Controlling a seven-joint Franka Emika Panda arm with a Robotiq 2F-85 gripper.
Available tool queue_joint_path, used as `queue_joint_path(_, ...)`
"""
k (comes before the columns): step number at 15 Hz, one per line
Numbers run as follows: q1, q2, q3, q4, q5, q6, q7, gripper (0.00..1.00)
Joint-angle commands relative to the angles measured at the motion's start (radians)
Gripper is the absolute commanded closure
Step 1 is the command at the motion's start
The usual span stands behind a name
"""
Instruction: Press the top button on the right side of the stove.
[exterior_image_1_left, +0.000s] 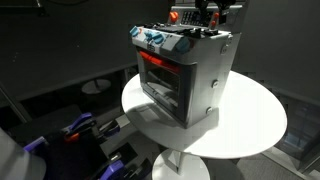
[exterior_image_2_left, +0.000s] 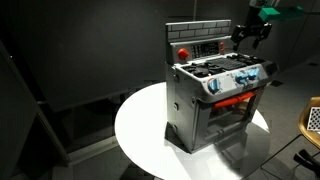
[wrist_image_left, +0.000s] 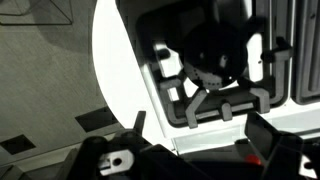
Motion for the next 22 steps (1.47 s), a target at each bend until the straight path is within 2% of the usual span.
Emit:
queue_joint_path(1,-0.022,-0.124,-0.006,-0.084,0.041,-0.120,-0.120,0.00)
queue_joint_path(7,-0.055,-0.310,-0.023,-0.211,0.021,-0.306,-0.254,0.00)
queue_joint_path(12,-0.071,-0.469,-0.029,-0.320,0.010,-0.406,-0.329,0.00)
queue_joint_path(17,-0.078,-0.588,-0.025,-0.405,-0.002,-0.443,-0.350,0.00)
queue_joint_path(22,-0.074,-0.585,-0.020,-0.411,0.014,-0.437,-0.327,0.00)
